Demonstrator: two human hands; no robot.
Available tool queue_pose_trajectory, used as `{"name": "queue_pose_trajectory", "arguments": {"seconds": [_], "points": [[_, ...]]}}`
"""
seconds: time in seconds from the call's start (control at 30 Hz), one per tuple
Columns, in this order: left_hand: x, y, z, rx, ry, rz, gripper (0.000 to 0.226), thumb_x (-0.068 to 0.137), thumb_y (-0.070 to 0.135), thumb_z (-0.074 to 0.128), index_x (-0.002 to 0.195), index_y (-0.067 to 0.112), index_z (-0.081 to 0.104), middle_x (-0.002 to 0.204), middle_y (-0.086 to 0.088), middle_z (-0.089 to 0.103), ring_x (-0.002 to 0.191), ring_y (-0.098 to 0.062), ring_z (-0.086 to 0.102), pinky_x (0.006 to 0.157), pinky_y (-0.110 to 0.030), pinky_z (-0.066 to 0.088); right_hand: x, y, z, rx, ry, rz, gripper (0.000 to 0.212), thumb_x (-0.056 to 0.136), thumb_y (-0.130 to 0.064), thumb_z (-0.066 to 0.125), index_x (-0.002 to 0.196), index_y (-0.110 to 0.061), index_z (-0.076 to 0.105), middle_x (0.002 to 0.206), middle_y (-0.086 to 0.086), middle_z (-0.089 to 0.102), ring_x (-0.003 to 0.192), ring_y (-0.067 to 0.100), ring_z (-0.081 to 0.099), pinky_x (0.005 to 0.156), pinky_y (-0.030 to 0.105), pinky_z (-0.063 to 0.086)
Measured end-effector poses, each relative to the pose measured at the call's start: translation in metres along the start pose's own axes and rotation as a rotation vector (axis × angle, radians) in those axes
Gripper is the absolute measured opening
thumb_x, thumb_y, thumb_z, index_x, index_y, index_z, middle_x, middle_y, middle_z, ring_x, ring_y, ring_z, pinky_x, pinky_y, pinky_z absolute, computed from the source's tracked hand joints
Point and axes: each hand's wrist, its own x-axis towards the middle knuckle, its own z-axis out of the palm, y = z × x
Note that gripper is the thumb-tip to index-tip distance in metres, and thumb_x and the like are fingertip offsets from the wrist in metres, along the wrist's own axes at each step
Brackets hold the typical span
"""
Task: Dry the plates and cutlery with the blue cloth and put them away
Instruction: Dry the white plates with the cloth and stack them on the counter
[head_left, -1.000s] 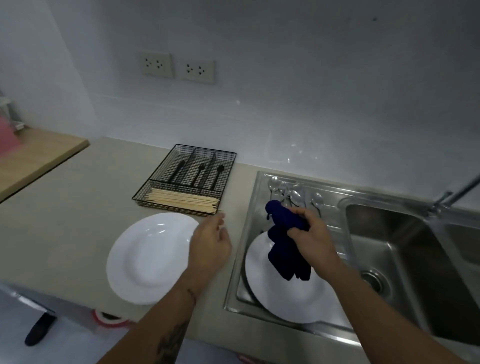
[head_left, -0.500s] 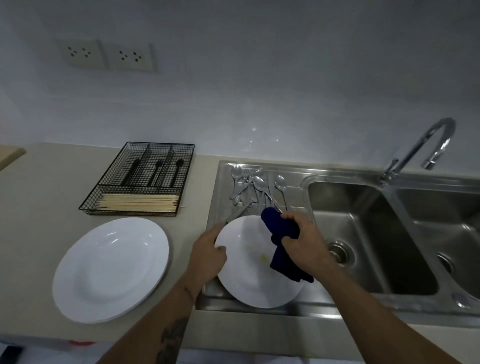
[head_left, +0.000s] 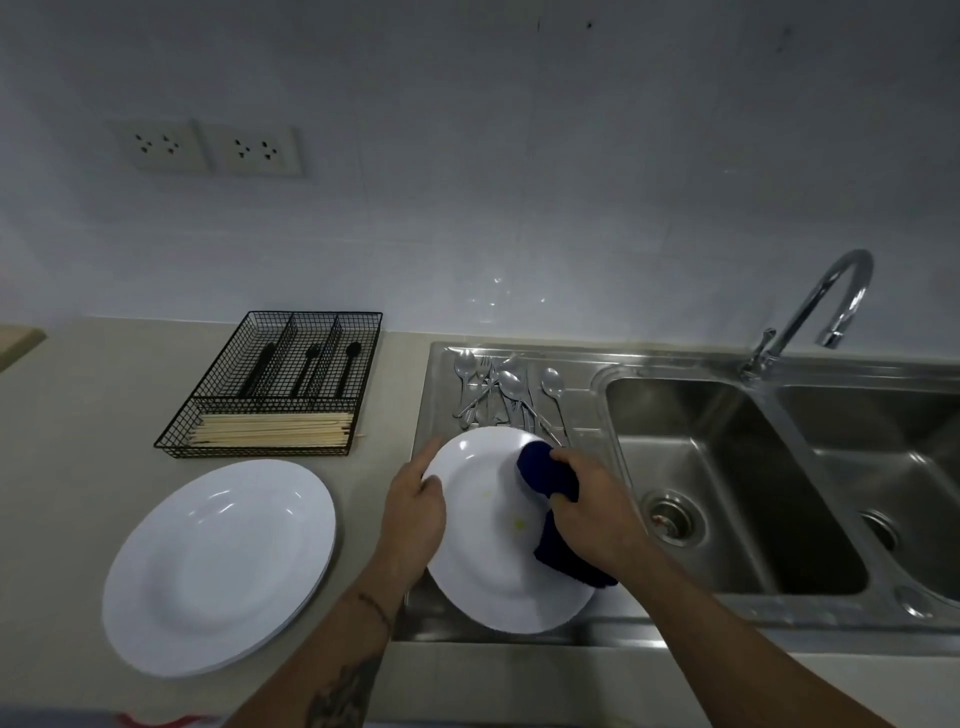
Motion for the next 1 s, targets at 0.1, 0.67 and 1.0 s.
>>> {"name": "queue_pose_trajectory", "arguments": {"seconds": [0.1,0.67,1.0], "points": [[-0.004,0.033,0.004,-0.12,-0.007,0.036,0.055,0.095,-0.001,0.036,0.131,0.032,0.06,0.123,0.008,0.065,0.104,-0.006,0.062,0.076,-0.02,0.05,0.005,-0.024,-0.006,-0.025,0.036,-0.087,0.059,0.093,-0.01,0.057,0.149,-0.019,0.043,0.15,0.003,0.045,0.133,0.021,0.046,0.114,0.032,0.036],[0.0,0.117,-0.009,-0.339,-0.008,0.057,0.05,0.095,-0.002,0.039,0.11,0.029,0.075,0.103,0.003,0.075,0.099,-0.025,0.069,0.09,-0.044,0.058,0.006,-0.072,-0.023,-0.418,0.111,-0.26,0.066,0.098,-0.017,0.041,0.159,-0.016,0.017,0.169,0.005,0.002,0.155,0.031,0.001,0.126,0.038,0.001],[0.011,0.134,-0.038,-0.478,0.106,0.07,0.042,0.098,0.0,0.043,0.102,0.03,0.071,0.099,0.01,0.069,0.088,-0.015,0.066,0.074,-0.031,0.055,-0.012,-0.062,-0.041,-0.447,-0.099,-0.514,0.055,0.097,-0.016,0.042,0.152,-0.021,0.041,0.162,-0.004,0.03,0.148,0.015,0.027,0.121,0.019,0.01]]}}
